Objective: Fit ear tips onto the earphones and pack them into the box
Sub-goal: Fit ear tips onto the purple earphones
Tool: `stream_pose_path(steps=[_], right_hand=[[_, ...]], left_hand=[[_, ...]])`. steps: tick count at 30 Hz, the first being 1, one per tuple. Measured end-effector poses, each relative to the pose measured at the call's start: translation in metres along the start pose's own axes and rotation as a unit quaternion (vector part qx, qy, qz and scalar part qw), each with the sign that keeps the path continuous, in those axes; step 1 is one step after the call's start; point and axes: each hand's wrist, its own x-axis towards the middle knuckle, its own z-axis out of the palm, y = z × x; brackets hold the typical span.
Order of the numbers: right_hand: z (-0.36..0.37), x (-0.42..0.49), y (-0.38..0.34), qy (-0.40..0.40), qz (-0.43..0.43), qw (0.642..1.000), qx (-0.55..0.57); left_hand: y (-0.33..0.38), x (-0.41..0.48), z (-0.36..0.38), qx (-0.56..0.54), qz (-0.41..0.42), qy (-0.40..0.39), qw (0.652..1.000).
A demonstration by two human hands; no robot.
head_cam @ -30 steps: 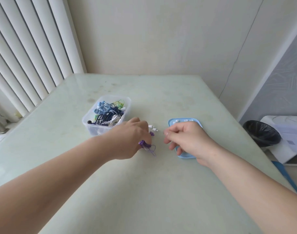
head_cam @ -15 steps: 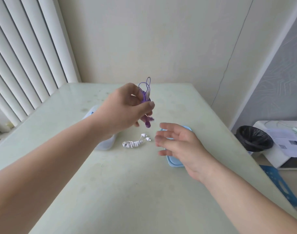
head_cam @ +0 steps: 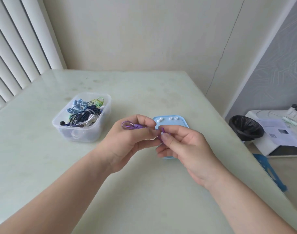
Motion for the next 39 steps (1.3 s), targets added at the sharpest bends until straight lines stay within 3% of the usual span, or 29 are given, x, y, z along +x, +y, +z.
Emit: stream_pose_path(steps=[6,12,17,26,33,39], right_hand=[[-0.008,-0.002,0.001,0.036,0.022,0.999,-0.028],[-0.012,-0.003,-0.001,0.041,0.001,0.996,-0.076],[-0.009,-0.010,0.002,0.025,-0.033,0.991,-0.130],[-0.008,-0.014,0.001,0.059,0.006,0.997,-0.047],[-0.008,-0.014,0.001,0.067,0.038,0.997,0.004],[-0.007,-0.013,0.005,0.062,0.018,0.998,-0.007]], left_hand=[[-0.019,-0.003,0.001,0.142,0.045,0.015,0.989],[-0.021,-0.008,0.002,0.167,0.046,0.046,0.984],[-0.030,-0.009,0.002,0.261,0.058,0.016,0.963],[-0.033,-0.013,0.004,0.331,0.077,-0.034,0.940],[-0.039,-0.008,0.001,0.293,0.081,0.021,0.952],[-0.042,-0.007,0.002,0.260,0.084,0.009,0.962]])
